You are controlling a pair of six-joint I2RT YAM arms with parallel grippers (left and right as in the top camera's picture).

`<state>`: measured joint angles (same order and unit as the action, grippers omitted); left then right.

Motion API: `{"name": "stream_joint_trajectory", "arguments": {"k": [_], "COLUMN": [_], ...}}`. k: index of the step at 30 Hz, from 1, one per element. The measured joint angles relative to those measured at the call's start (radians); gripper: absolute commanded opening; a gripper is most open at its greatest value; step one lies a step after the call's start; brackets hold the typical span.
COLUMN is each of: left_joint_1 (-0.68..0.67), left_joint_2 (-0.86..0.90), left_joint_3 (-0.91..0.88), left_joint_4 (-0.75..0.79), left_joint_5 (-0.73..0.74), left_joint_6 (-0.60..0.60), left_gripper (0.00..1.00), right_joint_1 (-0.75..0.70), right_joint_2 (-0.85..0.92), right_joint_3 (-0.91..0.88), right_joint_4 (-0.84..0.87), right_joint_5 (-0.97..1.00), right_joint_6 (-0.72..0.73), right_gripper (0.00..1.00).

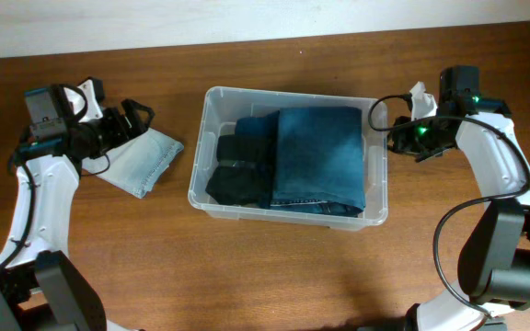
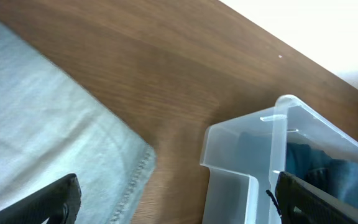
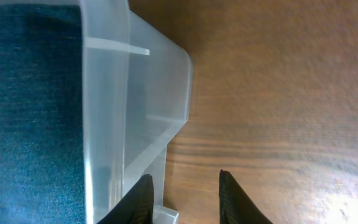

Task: Pack container
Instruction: 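Withdraw the left gripper from the bin toward the light-blue jeans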

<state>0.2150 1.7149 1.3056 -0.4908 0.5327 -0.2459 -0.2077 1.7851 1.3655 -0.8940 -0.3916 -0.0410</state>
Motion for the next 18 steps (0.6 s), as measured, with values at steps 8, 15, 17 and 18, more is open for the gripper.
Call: {"name": "stream_joint_trajectory", "arguments": {"k": [8, 15, 17, 18], "left_joint_1": [0.063, 0.106, 0.118, 0.124], "left_joint_2": [0.0, 0.0, 0.0, 0.0], "left_joint_3": [0.0, 0.0, 0.0, 0.0], "left_joint_4": [-0.046, -0.075, -0.085, -0.089], "left_joint_5": [-0.019, -0.026, -0.026, -0.026], "left_joint_6": [0.0, 0.0, 0.0, 0.0], "left_gripper": [0.99, 1.0, 1.0, 0.99], "right_joint_1": [0.0, 0.025, 0.043, 0.051], "right_joint_2": [0.0, 0.0, 0.0, 0.0], "right_joint_3": [0.0, 0.0, 0.0, 0.0], "right_joint_4": [0.077, 0.101, 0.103, 0.103], "right_joint_5": [-0.093, -0.153, -0.152, -0.152], "right_joint_6": [-0.04, -0.061, -0.064, -0.065], "right_gripper": [0.3, 0.35, 0.37, 0.38]}}
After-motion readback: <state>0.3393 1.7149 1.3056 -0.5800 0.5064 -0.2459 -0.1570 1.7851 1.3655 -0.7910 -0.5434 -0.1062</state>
